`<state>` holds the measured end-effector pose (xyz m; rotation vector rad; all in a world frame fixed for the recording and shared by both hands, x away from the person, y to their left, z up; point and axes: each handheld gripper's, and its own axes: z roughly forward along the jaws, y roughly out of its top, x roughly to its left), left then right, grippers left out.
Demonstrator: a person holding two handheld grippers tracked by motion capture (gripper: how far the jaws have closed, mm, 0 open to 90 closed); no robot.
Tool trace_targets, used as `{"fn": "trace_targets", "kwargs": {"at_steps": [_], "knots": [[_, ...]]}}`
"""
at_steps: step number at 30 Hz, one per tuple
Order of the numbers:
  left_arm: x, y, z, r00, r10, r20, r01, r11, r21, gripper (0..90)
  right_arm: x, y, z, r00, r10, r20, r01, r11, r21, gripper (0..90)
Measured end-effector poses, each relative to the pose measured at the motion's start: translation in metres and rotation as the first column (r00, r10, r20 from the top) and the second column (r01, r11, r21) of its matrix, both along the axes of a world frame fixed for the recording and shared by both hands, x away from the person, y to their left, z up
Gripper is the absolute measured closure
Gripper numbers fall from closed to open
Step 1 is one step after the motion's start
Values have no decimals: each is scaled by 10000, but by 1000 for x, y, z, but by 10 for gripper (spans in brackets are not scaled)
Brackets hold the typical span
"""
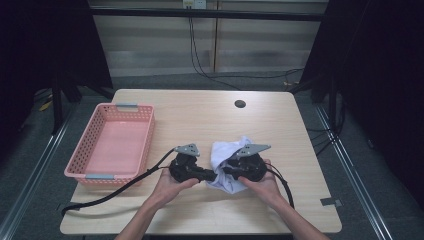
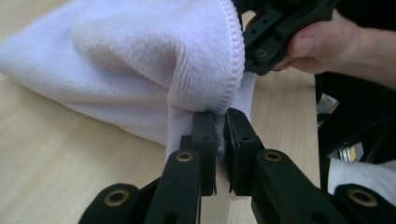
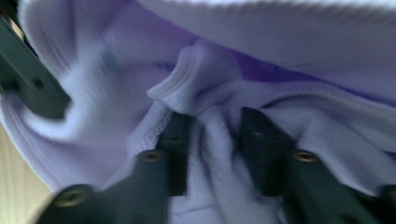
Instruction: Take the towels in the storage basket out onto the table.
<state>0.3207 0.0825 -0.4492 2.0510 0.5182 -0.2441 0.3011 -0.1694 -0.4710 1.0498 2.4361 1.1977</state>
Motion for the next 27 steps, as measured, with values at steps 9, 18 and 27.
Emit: {"fn": "trace_targets", "kwargs": {"at_steps": [9,18,27], "knots": [[3,58,54,9893,1366,507,-1234,9706,-2069,851,7,-63,41,9843,-1762,127,1735,9777,1186,769],[8,102,78,9512,2990,760,-2838,9446,-1647,849,17,-127,68,9454,-3215,531,3093,9368,1635,849],[30,87,18,9468,3218,44,-3218,9467,148,610,20,-122,23,9646,-2626,-222,2636,9606,886,550]]}}
